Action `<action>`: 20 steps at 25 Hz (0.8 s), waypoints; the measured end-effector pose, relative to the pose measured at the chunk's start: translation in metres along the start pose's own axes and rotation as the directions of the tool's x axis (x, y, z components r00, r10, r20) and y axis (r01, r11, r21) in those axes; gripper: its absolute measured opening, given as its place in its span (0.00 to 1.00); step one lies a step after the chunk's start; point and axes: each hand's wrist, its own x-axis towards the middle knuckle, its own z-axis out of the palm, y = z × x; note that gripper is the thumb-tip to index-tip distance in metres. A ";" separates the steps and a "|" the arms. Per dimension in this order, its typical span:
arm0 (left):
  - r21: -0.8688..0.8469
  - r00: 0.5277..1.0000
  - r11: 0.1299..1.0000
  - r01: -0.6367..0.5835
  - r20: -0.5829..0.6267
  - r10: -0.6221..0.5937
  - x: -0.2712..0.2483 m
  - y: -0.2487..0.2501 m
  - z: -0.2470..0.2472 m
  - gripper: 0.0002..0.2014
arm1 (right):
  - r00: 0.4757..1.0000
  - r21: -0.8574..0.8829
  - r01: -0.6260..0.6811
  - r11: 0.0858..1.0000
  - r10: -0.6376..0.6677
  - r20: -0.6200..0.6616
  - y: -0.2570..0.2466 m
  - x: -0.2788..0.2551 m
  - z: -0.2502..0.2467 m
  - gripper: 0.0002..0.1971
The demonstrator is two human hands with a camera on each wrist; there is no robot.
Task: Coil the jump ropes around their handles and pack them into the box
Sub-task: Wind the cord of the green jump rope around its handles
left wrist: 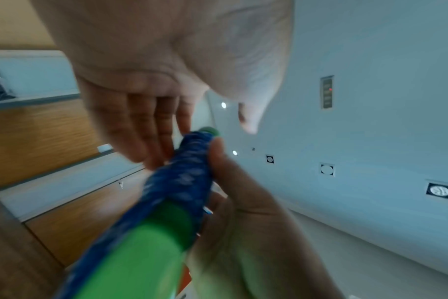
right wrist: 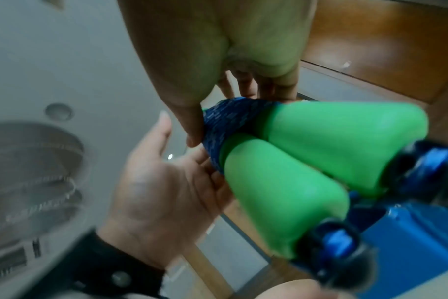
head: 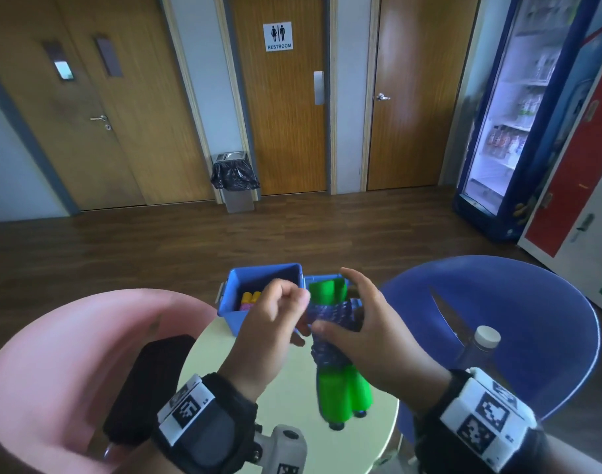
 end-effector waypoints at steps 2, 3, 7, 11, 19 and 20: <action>0.098 0.996 0.991 0.086 -0.042 -0.082 0.001 -0.012 0.000 0.19 | 1.000 -0.166 0.018 0.986 -0.019 -0.003 0.001 0.005 0.009 0.49; 0.132 0.993 0.986 0.102 -0.075 -0.093 0.001 -0.019 -0.002 0.17 | 1.000 -0.214 0.031 0.976 -0.030 0.008 0.004 0.007 0.015 0.52; -0.191 0.918 0.945 0.266 -0.249 -0.309 0.010 -0.050 -0.028 0.03 | 0.993 -0.608 0.052 0.793 0.021 0.113 0.022 0.015 0.045 0.60; -0.225 0.817 0.838 0.497 -0.206 -0.539 0.028 -0.099 -0.070 0.05 | 0.965 -0.795 0.151 0.588 0.087 0.247 0.031 0.042 0.088 0.37; 0.282 0.845 0.822 0.494 -0.377 -0.379 0.101 -0.162 -0.152 0.30 | 0.879 -0.764 0.248 0.596 0.192 0.436 0.024 0.128 0.172 0.21; 0.294 0.846 0.813 0.503 -0.360 -0.393 0.112 -0.170 -0.162 0.30 | 0.875 -0.761 0.222 0.609 0.220 0.431 0.025 0.138 0.181 0.22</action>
